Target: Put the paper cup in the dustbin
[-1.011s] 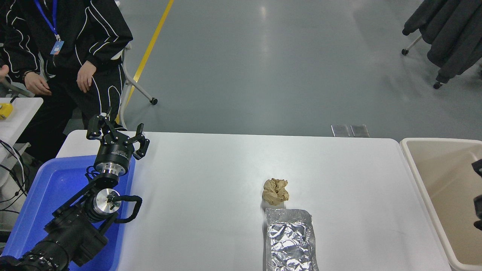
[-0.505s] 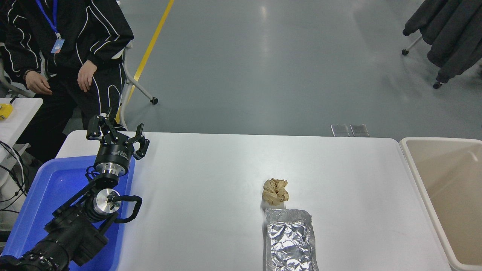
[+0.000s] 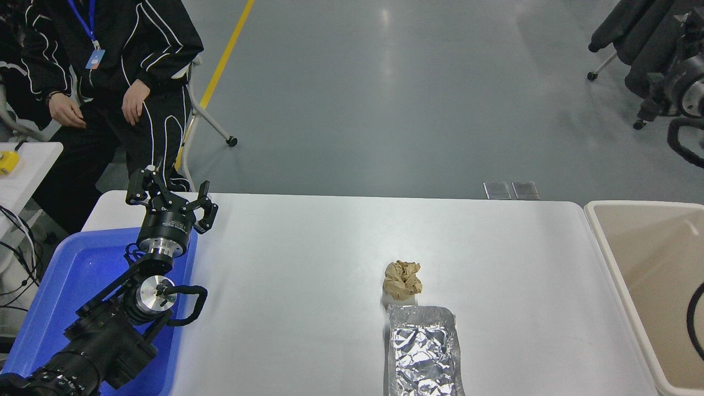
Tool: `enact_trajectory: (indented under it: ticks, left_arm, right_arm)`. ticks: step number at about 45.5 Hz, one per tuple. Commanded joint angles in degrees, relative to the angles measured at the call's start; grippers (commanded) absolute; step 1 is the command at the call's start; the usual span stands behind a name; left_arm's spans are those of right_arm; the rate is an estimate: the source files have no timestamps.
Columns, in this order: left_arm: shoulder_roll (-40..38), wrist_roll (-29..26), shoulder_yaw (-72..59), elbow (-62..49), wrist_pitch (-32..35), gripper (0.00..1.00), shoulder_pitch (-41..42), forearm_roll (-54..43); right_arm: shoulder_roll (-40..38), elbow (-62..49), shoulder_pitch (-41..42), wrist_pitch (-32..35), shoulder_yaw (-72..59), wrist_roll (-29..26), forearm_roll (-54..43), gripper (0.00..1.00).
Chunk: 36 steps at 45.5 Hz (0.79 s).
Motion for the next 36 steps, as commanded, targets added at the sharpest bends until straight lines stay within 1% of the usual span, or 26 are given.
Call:
enact_trajectory:
  ticks: [1, 4, 18, 24, 36]
  left_arm:
    - [0.03, 0.04, 0.00, 0.00, 0.00, 1.00, -0.01, 0.00]
    - [0.03, 0.04, 0.00, 0.00, 0.00, 1.00, -0.01, 0.00]
    - [0.03, -0.05, 0.00, 0.00, 0.00, 1.00, -0.01, 0.00]
    - [0.03, -0.05, 0.00, 0.00, 0.00, 1.00, -0.01, 0.00]
    - [0.03, -0.05, 0.00, 0.00, 0.00, 1.00, -0.01, 0.00]
  right_arm:
    - [4.22, 5.64, -9.56, 1.08, 6.65, 12.54, -0.55, 1.00]
    - [6.15, 6.43, -12.37, 1.08, 6.83, 13.95, -0.64, 1.00]
    - [14.41, 6.96, -22.13, 1.08, 9.73, 14.39, -0.64, 1.00]
    - [14.94, 6.87, -24.15, 1.08, 9.82, 14.39, -0.64, 1.00]
    - [14.94, 6.43, -24.60, 2.75, 9.47, 14.39, -0.47, 1.00]
